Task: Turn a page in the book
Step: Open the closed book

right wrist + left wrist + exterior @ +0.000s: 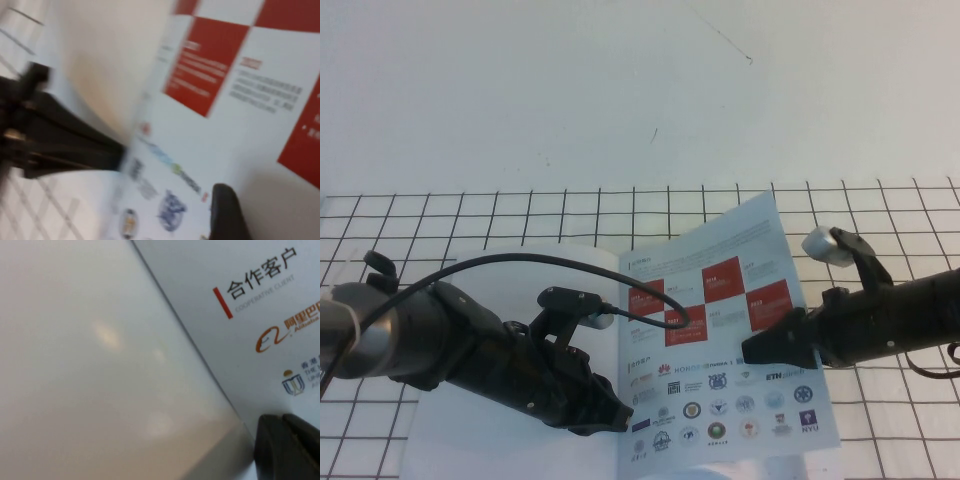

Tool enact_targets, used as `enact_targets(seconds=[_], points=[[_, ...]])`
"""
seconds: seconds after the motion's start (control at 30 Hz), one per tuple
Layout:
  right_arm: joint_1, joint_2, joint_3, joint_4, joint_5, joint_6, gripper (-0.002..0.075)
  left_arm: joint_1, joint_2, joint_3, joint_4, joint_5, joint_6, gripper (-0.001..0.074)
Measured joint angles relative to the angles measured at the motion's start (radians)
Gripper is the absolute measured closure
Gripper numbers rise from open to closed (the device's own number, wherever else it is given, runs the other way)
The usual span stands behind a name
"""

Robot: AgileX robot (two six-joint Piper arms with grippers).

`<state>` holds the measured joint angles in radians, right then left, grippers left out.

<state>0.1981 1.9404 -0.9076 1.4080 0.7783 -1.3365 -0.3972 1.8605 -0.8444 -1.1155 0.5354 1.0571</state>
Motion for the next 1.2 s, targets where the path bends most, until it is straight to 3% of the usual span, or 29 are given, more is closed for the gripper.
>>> enact_targets(seconds=[0.37,0.97,1.1,1.2], points=[[0.008,-0.009,0.0,0.245,0.333,-0.146,0.0343,0.0,0.002,0.0,0.0,0.0,0.002,0.0737],[0.02,-0.011,0.0,0.25,0.362,-0.227,0.0344,0.0,0.002,0.0,-0.003,0.001,0.004,0.0737],[0.023,-0.011,0.0,0.246,0.362,-0.246,0.0405,0.0,0.002,0.0,-0.003,0.005,0.006,0.0737],[0.023,-0.011,0.0,0.243,0.362,-0.254,0.0538,0.0,-0.002,0.0,-0.003,0.008,0.006,0.0737]])
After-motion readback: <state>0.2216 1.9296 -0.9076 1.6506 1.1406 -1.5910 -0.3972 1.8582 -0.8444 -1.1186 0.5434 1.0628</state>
